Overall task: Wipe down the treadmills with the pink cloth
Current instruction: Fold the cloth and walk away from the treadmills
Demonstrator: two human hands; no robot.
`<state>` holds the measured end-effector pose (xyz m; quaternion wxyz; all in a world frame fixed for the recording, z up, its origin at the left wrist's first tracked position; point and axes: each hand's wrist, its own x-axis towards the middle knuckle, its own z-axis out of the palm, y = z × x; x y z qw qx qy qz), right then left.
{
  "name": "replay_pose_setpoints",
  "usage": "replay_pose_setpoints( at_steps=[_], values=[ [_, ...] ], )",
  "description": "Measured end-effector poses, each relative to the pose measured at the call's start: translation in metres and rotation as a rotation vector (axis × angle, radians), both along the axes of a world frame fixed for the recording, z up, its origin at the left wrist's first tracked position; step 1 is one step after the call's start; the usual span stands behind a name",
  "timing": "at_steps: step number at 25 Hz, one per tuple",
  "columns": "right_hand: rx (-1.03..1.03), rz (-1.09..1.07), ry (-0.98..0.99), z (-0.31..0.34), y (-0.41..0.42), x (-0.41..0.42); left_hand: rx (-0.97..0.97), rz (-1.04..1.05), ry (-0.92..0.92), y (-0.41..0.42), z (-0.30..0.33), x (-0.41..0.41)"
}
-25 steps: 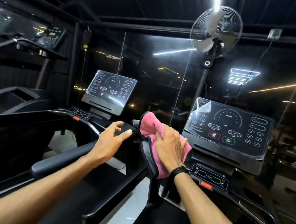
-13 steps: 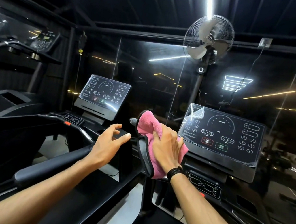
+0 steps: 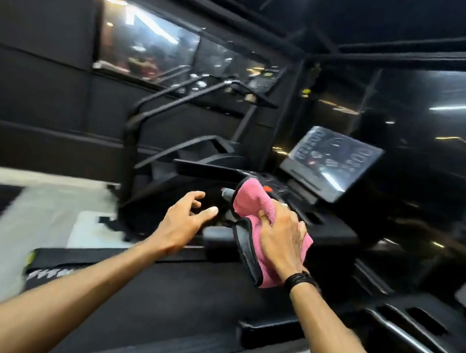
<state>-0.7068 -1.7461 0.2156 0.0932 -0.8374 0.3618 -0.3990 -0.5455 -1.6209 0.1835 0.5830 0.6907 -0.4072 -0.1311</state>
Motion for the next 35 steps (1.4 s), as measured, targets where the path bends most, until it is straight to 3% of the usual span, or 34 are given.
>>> replay_pose_setpoints(
  at_steps=[4,8,17,26,35],
  values=[
    [0.071,0.373,0.116,-0.056,0.083,0.109,0.056,0.356,0.086,0.127,-0.051,0.052],
    [0.110,0.669,0.199,-0.092,0.197,0.192,0.076,0.582,0.168,0.251,-0.080,0.070],
    [-0.002,1.252,0.245,-0.093,0.479,0.326,0.022,1.127,0.245,0.540,-0.094,0.104],
    [-0.030,1.737,0.358,-0.116,0.740,0.362,-0.040,1.612,0.311,0.763,-0.123,0.067],
    [-0.094,2.110,0.324,-0.133,0.907,0.374,-0.055,2.000,0.269,0.875,-0.134,0.021]
  ],
)
